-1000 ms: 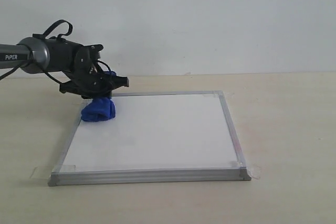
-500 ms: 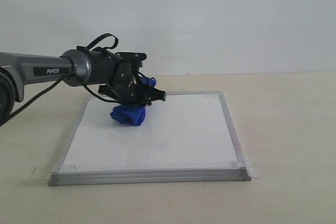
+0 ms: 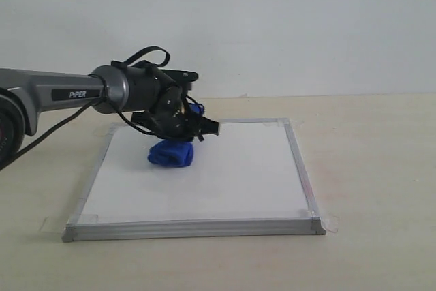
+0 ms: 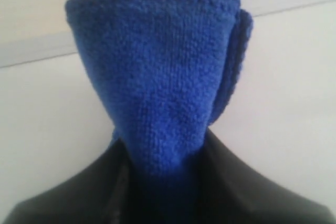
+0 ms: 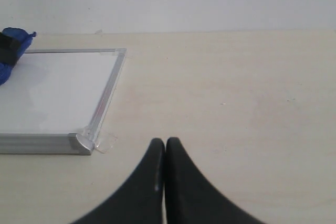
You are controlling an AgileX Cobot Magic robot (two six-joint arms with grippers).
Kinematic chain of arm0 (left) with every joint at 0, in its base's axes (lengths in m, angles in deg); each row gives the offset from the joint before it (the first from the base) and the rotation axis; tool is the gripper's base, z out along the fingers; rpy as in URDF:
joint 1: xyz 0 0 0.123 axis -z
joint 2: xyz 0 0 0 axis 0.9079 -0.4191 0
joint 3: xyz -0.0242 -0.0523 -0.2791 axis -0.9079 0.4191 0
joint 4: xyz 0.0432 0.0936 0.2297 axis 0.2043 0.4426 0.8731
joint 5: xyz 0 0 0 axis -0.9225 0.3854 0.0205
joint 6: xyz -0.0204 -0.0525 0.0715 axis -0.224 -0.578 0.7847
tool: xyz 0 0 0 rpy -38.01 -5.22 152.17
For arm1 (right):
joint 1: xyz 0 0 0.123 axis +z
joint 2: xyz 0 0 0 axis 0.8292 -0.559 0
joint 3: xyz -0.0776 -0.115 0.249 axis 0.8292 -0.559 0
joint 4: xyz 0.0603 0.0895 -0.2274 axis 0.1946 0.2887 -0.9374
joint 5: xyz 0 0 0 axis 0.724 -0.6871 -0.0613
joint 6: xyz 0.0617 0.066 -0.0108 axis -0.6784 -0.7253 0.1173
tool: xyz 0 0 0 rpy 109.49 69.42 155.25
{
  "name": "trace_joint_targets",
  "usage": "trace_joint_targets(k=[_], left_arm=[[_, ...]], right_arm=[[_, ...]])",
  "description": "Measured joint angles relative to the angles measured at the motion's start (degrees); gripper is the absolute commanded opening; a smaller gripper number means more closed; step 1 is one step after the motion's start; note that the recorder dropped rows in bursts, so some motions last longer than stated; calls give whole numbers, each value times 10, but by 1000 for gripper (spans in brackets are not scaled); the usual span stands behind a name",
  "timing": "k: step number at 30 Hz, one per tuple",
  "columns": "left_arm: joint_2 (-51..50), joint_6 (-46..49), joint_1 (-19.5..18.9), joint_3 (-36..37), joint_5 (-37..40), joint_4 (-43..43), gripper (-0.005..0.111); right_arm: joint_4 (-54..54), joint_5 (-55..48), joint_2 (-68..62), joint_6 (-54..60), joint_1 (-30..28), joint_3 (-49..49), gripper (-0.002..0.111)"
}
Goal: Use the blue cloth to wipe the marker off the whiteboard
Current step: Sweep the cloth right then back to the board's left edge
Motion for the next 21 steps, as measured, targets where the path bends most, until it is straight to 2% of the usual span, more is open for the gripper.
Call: trace_joint_targets(k=[4, 8, 15, 21], left_arm=[[6, -79, -52, -1, 55, 12, 4], [14, -107, -90, -2, 86, 16, 4], [21, -114, -121, -2, 106, 3, 4], [25, -54, -127, -2, 97, -68, 4]], right_arm=[[0, 0, 0, 0, 0, 0, 0], [0, 0, 0, 0, 0, 0, 0], [0, 0, 0, 0, 0, 0, 0], [0, 0, 0, 0, 0, 0, 0]])
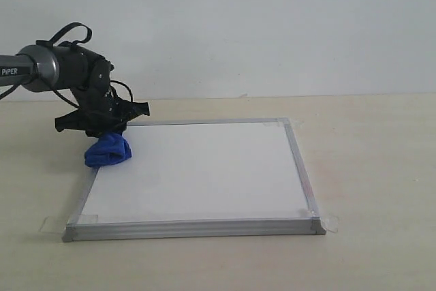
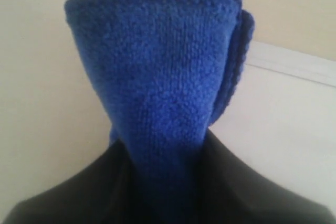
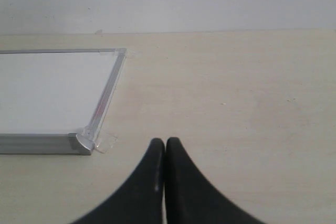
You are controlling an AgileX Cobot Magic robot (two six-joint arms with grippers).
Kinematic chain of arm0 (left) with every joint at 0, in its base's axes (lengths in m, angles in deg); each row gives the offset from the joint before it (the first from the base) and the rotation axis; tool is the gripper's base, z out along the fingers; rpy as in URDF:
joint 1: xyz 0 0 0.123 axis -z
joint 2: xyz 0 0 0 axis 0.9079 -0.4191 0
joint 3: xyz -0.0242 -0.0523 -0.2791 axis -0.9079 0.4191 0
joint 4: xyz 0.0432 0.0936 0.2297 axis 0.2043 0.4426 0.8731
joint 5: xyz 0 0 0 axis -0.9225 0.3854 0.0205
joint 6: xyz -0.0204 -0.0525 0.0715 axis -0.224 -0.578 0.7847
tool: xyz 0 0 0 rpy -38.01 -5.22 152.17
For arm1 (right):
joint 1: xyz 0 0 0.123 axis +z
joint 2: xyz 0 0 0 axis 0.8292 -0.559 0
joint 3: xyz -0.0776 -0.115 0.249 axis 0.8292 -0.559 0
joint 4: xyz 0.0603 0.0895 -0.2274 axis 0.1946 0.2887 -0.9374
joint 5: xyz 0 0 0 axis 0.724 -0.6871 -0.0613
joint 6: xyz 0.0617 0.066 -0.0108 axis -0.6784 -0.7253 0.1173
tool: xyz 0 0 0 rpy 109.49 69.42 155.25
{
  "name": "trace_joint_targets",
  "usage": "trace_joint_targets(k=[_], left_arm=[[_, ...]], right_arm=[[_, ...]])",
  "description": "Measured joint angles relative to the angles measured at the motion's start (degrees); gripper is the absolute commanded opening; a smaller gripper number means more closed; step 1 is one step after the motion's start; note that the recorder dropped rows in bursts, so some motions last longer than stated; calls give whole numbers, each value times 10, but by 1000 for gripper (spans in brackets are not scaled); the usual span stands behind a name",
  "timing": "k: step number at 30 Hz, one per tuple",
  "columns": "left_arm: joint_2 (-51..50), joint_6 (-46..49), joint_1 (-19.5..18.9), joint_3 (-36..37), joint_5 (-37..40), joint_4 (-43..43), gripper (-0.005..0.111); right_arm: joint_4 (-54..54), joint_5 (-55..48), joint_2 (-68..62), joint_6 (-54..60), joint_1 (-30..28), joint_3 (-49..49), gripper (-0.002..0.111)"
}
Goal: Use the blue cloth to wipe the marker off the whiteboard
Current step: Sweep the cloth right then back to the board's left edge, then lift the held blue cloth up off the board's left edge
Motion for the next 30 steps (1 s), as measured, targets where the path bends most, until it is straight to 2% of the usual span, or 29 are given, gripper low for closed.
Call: trace_joint_targets(k=[3, 6, 8, 10, 12, 14, 17, 19, 25, 30], left_arm=[[1, 83, -1, 0, -23, -80, 4], [1, 188, 38, 5, -55, -169, 4], [1, 243, 62, 5, -57, -183, 4], [1, 266, 70, 5, -49, -189, 4], [1, 271, 68, 5, -28, -194, 4], [11, 271, 59, 5, 26, -203, 4], [37, 271, 41, 11, 128, -195, 4], [56, 271, 33, 15, 160, -169, 4], [146, 271, 22, 16, 187, -76, 4], [206, 272, -4, 16, 214, -50, 4]], right_arm=[[0, 0, 0, 0, 0, 0, 0], [0, 0, 0, 0, 0, 0, 0], [0, 0, 0, 0, 0, 0, 0], [0, 0, 0, 0, 0, 0, 0], [0, 0, 0, 0, 0, 0, 0], [0, 0, 0, 0, 0, 0, 0], [0, 0, 0, 0, 0, 0, 0], [0, 0, 0, 0, 0, 0, 0], [0, 0, 0, 0, 0, 0, 0], [0, 0, 0, 0, 0, 0, 0]])
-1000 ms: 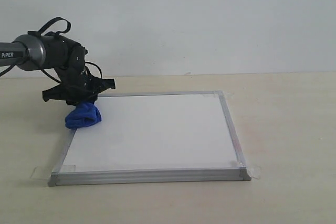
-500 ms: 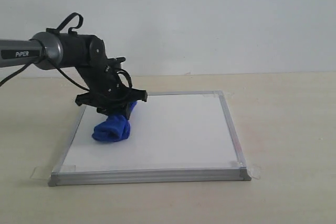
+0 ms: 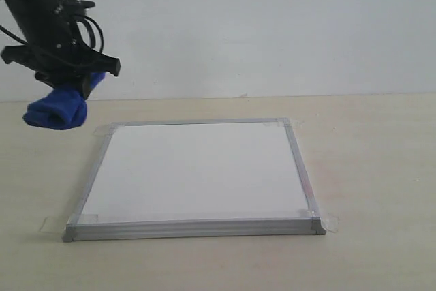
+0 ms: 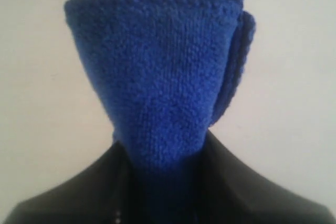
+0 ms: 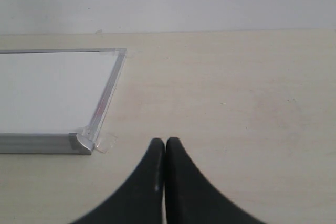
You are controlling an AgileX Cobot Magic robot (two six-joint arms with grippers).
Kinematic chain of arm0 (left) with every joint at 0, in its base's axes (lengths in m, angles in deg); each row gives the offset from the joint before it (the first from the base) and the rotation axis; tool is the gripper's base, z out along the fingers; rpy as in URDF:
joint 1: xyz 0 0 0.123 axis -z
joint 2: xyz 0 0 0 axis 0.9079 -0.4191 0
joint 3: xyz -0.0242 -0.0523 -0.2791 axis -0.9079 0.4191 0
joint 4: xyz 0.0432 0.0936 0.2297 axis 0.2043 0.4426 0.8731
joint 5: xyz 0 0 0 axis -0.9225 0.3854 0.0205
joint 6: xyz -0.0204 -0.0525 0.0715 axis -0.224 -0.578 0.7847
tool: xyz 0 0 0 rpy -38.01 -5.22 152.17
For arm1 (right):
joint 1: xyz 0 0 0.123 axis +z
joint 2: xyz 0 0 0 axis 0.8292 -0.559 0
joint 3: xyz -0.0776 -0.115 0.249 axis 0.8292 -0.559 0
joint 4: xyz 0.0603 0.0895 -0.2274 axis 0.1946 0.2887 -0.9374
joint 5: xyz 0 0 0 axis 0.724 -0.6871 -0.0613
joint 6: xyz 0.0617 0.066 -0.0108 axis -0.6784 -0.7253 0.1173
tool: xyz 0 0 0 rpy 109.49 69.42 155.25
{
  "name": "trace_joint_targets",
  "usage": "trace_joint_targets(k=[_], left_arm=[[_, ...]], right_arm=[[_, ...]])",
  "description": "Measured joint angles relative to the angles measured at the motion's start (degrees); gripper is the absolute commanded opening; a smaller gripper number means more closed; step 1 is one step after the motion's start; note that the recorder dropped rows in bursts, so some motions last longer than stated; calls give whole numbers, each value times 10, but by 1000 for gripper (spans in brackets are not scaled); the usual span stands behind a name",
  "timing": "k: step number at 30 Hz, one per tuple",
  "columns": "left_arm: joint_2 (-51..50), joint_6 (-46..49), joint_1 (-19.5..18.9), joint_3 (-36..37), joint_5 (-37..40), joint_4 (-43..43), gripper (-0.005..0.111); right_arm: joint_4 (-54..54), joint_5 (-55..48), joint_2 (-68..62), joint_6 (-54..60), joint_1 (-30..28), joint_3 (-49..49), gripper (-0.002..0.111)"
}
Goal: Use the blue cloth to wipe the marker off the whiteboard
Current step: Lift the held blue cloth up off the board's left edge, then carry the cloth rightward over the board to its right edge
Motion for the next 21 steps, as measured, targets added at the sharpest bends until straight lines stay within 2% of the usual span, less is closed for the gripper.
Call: trace_joint_targets(k=[5, 9, 16, 21], left_arm=[[25, 0, -31, 21, 26, 2, 4], [39, 0, -34, 75, 19, -20, 4], [56, 55, -31, 183, -90, -189, 4], [56, 123, -30, 218, -138, -323, 4]], right_arm=[[0, 0, 0, 0, 0, 0, 0], [0, 0, 0, 0, 0, 0, 0], [0, 0, 0, 0, 0, 0, 0], [0, 0, 0, 0, 0, 0, 0]])
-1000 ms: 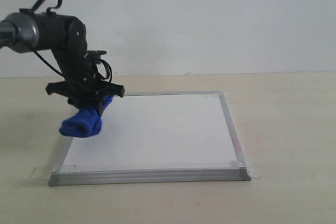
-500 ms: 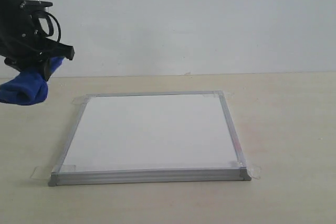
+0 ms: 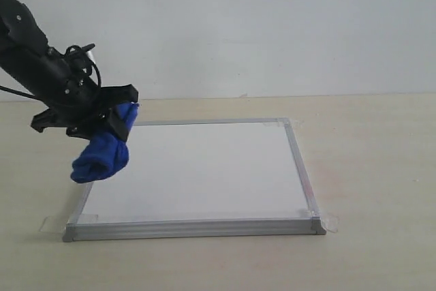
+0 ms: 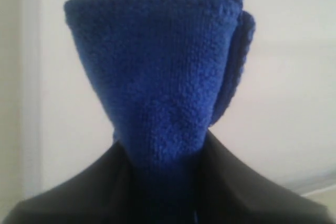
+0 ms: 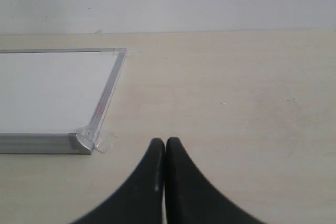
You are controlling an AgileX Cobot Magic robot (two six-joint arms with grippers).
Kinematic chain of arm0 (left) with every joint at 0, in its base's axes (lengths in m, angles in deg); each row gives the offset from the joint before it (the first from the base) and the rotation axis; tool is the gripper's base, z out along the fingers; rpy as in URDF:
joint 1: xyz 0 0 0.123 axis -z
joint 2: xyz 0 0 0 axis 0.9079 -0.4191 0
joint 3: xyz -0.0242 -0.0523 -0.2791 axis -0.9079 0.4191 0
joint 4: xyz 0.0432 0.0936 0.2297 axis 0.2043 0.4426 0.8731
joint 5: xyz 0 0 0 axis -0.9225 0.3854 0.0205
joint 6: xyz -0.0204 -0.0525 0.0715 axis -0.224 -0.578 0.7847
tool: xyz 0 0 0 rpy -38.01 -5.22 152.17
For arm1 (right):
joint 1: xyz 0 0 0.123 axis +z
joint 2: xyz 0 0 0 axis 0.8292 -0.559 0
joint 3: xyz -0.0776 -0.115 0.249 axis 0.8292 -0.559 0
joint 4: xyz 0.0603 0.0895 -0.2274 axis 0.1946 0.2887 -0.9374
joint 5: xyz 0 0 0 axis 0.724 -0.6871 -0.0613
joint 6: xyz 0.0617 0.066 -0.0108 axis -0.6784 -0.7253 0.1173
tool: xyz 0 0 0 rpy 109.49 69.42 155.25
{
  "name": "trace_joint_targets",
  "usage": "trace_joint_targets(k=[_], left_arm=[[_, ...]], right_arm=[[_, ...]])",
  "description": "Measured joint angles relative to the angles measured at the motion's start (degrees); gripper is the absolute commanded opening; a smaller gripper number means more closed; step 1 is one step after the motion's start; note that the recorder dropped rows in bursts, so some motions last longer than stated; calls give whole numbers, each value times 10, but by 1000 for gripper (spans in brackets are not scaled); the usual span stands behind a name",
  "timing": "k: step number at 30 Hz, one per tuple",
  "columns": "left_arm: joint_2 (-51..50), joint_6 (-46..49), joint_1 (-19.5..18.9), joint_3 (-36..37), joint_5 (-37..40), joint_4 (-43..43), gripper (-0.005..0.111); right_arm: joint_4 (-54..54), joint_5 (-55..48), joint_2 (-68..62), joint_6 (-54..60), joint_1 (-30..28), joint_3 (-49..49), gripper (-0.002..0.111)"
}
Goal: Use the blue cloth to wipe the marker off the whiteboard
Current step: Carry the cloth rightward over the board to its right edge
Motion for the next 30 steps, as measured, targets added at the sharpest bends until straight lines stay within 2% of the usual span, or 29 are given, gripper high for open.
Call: trace_joint_targets(k=[3, 5, 16, 23, 30], left_arm=[[0, 63, 12, 4, -17, -88, 4], [0, 81, 34, 4, -43, -125, 4], [0, 86, 205, 2, -222, -197, 4], [-31, 80, 279, -63, -241, -250, 4], [-112, 65, 321, -147, -246, -334, 4]], right_arm=[[0, 0, 0, 0, 0, 0, 0], [0, 0, 0, 0, 0, 0, 0], [0, 0, 0, 0, 0, 0, 0], [0, 0, 0, 0, 0, 0, 0], [0, 0, 0, 0, 0, 0, 0]])
